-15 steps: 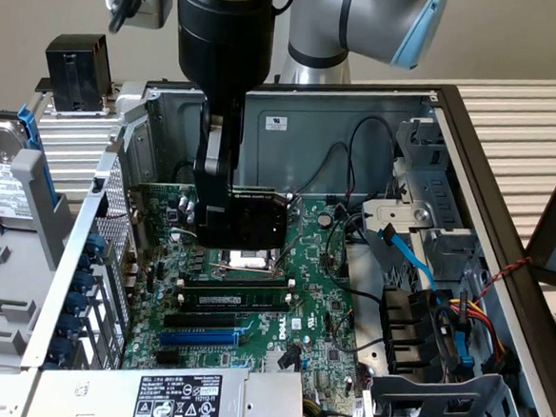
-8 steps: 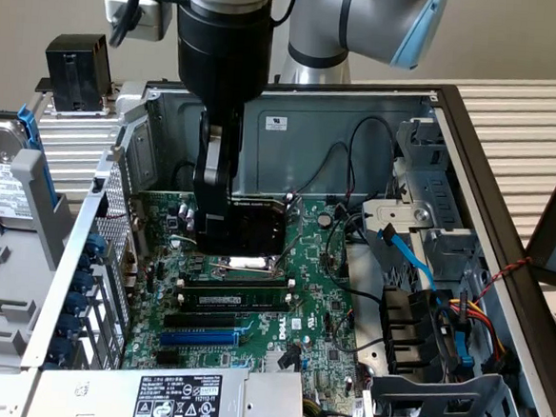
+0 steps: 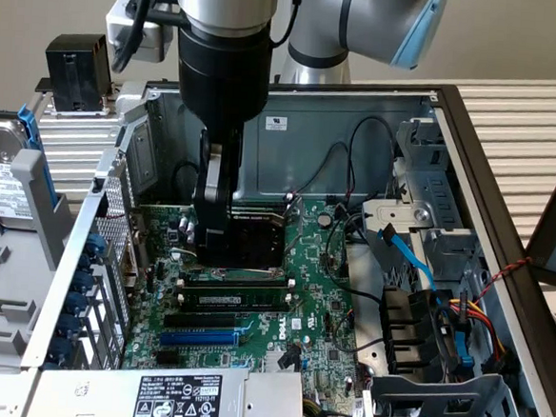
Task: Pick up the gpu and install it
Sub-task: 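Insert the gpu into the slot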
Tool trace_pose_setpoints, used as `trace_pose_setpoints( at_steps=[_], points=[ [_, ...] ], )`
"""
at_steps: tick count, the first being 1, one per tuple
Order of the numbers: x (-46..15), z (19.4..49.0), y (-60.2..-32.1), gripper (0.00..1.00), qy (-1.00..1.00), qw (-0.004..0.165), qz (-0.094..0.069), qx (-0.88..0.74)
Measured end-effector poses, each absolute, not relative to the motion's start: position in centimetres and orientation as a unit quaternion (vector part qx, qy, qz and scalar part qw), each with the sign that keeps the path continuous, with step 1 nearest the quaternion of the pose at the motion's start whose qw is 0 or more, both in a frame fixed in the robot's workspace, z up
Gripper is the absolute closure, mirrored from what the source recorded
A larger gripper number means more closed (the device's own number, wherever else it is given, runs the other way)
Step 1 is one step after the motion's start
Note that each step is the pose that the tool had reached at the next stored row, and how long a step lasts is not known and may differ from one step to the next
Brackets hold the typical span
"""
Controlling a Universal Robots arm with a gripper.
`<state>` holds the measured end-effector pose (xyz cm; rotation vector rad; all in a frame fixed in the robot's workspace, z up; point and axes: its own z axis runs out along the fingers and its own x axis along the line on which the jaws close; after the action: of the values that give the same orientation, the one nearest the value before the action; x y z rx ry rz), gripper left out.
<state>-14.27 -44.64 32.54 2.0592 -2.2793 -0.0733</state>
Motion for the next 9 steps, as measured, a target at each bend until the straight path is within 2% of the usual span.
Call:
trace_pose_setpoints(
  at_steps=[9],
  points=[
    [-14.71, 31.88, -44.83, 0.73, -0.740, 0.032, -0.018, 0.671]
  ],
)
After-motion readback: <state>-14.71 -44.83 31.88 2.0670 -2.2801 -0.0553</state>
